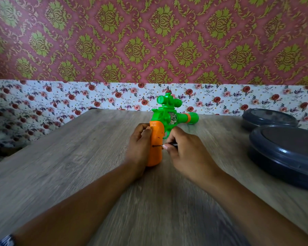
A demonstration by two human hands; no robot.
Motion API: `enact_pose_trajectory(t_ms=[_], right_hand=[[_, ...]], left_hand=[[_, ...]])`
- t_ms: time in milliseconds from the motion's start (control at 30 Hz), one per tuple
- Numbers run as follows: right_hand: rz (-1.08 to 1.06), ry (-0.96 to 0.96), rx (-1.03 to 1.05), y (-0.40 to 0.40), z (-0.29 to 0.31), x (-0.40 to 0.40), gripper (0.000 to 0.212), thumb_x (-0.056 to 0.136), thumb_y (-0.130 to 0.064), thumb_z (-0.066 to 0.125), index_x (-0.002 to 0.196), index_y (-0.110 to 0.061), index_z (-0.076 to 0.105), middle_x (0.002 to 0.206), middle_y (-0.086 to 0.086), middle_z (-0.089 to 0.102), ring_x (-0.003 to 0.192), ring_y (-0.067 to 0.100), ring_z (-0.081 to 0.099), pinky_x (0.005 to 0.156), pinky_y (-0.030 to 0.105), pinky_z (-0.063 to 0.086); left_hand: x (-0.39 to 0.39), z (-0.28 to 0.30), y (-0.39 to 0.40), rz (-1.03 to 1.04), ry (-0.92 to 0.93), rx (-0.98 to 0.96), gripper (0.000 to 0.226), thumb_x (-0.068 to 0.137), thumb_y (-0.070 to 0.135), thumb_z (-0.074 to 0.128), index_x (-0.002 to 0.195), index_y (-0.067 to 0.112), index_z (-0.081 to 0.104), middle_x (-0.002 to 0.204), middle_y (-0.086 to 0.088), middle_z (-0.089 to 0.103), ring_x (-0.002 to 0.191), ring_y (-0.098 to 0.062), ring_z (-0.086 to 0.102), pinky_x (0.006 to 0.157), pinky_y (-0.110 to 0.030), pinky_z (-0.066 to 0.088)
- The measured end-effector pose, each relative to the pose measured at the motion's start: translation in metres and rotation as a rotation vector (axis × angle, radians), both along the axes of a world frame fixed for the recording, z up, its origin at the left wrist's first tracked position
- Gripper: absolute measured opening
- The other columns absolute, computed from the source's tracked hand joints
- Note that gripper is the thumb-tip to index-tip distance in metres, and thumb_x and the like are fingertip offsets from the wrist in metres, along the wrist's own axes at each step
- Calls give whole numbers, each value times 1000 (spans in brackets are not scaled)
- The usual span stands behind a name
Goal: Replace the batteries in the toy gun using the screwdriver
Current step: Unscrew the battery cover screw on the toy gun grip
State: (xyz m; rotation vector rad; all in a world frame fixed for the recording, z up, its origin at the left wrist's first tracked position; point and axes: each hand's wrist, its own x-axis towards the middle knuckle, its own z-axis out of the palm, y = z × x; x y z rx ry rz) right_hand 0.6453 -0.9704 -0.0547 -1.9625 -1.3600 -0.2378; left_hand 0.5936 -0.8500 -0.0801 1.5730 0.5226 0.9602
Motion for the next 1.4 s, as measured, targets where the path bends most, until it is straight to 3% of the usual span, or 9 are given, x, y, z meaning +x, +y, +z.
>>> enact_pose_trajectory(t_ms=[233, 333, 433, 567, 667, 867, 1067, 1200, 1400], right_hand=[[58, 155, 92, 2, 1, -2, 15, 86, -12, 63, 82, -19, 50, 76, -14, 56, 70, 2, 53, 63, 10, 36], [27, 187, 80, 3, -2, 1, 17, 89, -29, 58, 81, -19, 47, 72, -4, 60, 67, 10, 57, 64, 27, 44], [-56, 128, -12, 2, -2, 5, 32, 93, -40, 46, 74, -15, 47, 70, 9, 64, 64, 25, 58, 64, 39, 48], [-23, 174, -32, 3, 0, 4, 30, 95, -29, 46, 68, -16, 45, 64, 7, 60, 50, 11, 42, 59, 35, 42], [-11, 130, -43, 4, 1, 3, 29, 94, -27, 49, 68, -23, 39, 70, 9, 62, 58, 16, 47, 62, 36, 43], [35, 54, -31, 1, 4, 1, 15, 94, -22, 49, 85, -10, 50, 68, 9, 61, 66, 24, 57, 66, 40, 46], [89, 16, -33, -1, 4, 5, 14, 93, -19, 52, 81, -16, 45, 59, -10, 49, 66, 20, 58, 67, 39, 47], [110, -2, -3, -3, 4, 7, 14, 92, -17, 54, 80, -16, 47, 60, -8, 53, 64, 21, 60, 65, 41, 48], [167, -40, 19, -1, 1, 5, 6, 86, -3, 56, 86, -9, 53, 68, 7, 61, 63, 14, 57, 64, 37, 47]], left_hand=[[-1, 2, -1, -10, 8, -8, 21, 100, 20, 37, 92, 15, 56, 80, -2, 58, 68, -13, 51, 61, -26, 40], [-1, 4, -2, -14, 10, -14, 21, 100, 20, 37, 97, 14, 57, 82, -2, 59, 71, -13, 55, 63, -26, 42], [-2, 6, -5, -20, -25, -44, 20, 100, 17, 36, 100, 11, 55, 78, 1, 58, 50, 4, 57, 45, -13, 44], [-4, 8, -7, -41, -33, -60, 19, 101, 16, 35, 102, 10, 53, 76, 1, 58, 44, 6, 58, 38, -10, 41], [-5, 9, -9, -43, -39, -46, 19, 101, 14, 35, 101, 7, 52, 74, 1, 57, 45, 6, 58, 39, -9, 41], [-3, 3, -7, 4, -30, 18, 19, 100, 15, 36, 98, 6, 53, 74, -1, 57, 47, 7, 56, 41, -8, 39], [-3, 2, -7, 1, -40, 34, 20, 100, 14, 34, 101, 5, 53, 79, -5, 56, 49, 7, 54, 41, -8, 40], [-4, 3, -9, -26, -38, 40, 21, 100, 13, 34, 103, 3, 53, 78, -5, 56, 48, 6, 55, 41, -8, 40], [-1, -1, -2, 27, -22, 0, 20, 98, 17, 37, 87, 17, 54, 81, -6, 58, 72, -17, 52, 65, -30, 41]])
